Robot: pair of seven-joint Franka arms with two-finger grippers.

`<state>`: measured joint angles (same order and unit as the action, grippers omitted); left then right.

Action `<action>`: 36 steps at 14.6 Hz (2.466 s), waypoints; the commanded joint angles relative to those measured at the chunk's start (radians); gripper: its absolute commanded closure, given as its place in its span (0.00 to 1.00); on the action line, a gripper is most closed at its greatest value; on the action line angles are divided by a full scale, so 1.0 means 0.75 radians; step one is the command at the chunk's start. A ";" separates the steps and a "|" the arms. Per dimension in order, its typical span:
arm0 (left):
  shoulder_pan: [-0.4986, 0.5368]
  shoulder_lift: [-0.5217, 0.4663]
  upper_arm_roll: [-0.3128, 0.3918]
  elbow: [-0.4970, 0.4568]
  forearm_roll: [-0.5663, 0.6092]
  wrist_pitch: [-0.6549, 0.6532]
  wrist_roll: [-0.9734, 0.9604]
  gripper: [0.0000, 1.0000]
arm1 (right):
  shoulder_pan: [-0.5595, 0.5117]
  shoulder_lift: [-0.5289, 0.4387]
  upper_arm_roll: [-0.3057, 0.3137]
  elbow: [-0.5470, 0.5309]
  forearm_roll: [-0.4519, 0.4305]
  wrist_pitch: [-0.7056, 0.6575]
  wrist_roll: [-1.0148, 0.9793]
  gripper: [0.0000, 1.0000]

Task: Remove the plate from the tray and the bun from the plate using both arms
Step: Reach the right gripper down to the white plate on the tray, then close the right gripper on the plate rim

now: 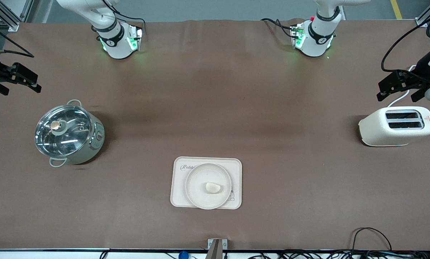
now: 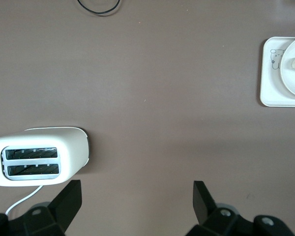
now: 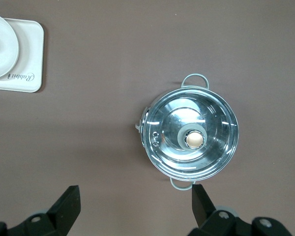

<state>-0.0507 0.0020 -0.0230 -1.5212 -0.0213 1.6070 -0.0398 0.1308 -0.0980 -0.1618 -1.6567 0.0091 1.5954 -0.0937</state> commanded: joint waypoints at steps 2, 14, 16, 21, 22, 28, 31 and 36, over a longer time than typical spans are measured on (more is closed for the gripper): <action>-0.012 0.006 0.004 0.024 0.020 -0.014 0.000 0.00 | -0.013 -0.017 0.015 -0.012 -0.012 0.006 -0.004 0.00; -0.010 0.004 -0.006 0.022 0.020 -0.020 0.014 0.00 | 0.110 0.519 0.021 0.176 0.307 0.410 0.076 0.00; -0.010 0.006 -0.004 0.020 0.020 -0.020 0.004 0.00 | 0.165 0.613 0.021 0.176 0.313 0.531 0.076 0.00; -0.014 0.006 -0.006 0.016 0.020 -0.022 0.000 0.00 | 0.265 0.852 0.060 0.206 0.415 0.783 0.086 0.00; -0.014 0.006 -0.006 0.018 0.020 -0.022 0.002 0.00 | 0.267 0.905 0.068 0.247 0.454 0.785 0.086 0.00; -0.014 0.006 -0.006 0.018 0.020 -0.022 0.010 0.00 | 0.351 1.153 0.111 0.427 0.620 0.852 0.229 0.17; -0.016 0.006 -0.006 0.018 0.020 -0.022 0.010 0.00 | 0.400 1.251 0.138 0.474 0.622 0.965 0.317 0.25; -0.014 0.006 -0.006 0.018 0.020 -0.022 0.008 0.00 | 0.392 1.419 0.193 0.646 0.663 1.016 0.452 0.37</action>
<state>-0.0585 0.0037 -0.0269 -1.5211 -0.0213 1.6058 -0.0398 0.4398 0.8971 -0.0353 -1.2742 0.4783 2.3650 0.2015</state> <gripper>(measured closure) 0.000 0.330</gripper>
